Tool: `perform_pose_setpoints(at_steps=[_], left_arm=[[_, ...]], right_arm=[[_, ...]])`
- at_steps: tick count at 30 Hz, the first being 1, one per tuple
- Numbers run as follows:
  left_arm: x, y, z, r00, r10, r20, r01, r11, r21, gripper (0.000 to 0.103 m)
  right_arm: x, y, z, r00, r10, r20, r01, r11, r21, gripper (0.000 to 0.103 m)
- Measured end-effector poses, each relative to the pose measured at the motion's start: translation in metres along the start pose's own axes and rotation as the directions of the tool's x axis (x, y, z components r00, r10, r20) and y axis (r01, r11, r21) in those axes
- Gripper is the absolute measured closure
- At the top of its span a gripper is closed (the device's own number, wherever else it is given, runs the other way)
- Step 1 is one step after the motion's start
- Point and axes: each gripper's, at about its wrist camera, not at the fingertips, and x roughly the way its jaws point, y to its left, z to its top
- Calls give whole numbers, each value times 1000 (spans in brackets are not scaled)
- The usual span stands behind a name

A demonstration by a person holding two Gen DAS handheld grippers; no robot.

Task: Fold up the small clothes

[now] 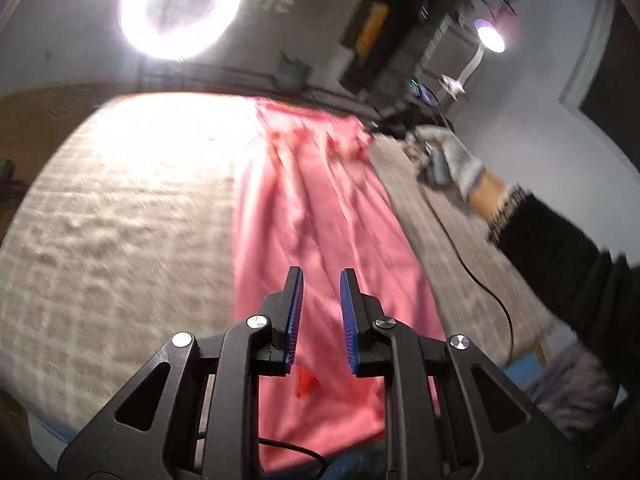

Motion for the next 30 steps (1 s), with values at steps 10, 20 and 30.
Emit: perform_pose_setpoints(at_steps=[10,20,30], left_arm=[[16,15,4,1000,-15,-25,13,997,-76,86],[15,14,8,1000,-2,-16,1,998,-63,86],[-3,19,-3,999,46,3,-46,998,-38,66]], right_arm=[[38,62,37,999,42,-20,-43,995,-86,103],[70,63,28,996,0,-85,-9,994,-111,69],[-112,66,-30,994,97,40,-90,985,-147,69]])
